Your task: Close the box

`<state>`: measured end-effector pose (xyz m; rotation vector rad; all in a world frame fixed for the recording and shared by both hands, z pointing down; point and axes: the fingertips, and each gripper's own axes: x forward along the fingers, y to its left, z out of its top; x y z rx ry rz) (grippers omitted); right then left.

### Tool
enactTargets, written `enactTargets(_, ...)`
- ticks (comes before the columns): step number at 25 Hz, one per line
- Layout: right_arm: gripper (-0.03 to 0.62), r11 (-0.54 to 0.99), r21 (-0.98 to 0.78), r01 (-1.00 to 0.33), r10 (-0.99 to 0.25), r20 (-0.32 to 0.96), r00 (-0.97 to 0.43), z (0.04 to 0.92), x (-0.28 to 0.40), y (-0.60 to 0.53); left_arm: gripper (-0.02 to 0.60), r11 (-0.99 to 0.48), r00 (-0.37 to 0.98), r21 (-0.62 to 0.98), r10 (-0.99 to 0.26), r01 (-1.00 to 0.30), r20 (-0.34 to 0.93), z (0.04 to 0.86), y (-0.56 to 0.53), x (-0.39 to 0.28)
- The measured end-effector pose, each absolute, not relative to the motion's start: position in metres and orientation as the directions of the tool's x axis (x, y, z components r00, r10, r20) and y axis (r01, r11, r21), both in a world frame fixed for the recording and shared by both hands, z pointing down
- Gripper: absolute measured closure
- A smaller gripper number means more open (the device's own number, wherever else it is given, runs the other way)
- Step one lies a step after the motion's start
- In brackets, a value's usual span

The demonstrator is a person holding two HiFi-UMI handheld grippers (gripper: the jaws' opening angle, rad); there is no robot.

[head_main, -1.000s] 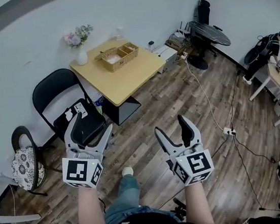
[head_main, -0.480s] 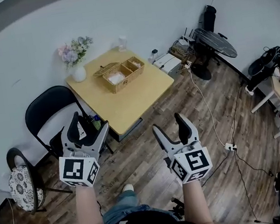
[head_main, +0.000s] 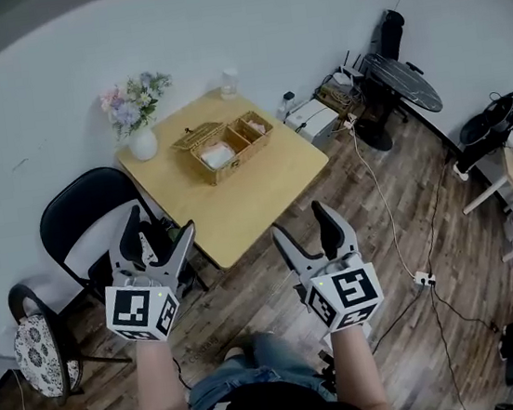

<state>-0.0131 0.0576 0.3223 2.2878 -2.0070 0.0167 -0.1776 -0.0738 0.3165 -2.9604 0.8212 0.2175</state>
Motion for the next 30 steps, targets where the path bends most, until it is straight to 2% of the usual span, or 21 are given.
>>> enactTargets(14,0.246,0.008,0.034,-0.999,-0.999,0.036,-0.006,0.326,0.078,-0.046,0.168,-0.788,0.788,-0.049,-0.605,-0.613,-0.113,0.332,-0.153,-0.099)
enactTargets(23,0.246,0.157,-0.018,-0.987,-0.985,0.067,-0.158,0.332,0.177,-0.151,0.169,-0.696,0.701,-0.087,-0.710,-0.713,-0.061,0.333,-0.222,-0.018)
enactTargets(30,0.246,0.292,-0.030,-0.956,-0.948,0.121,-0.293,0.342,0.225,-0.235,0.169,-0.615,0.618,-0.075,-0.786,-0.785,-0.033,0.339,-0.277,0.023)
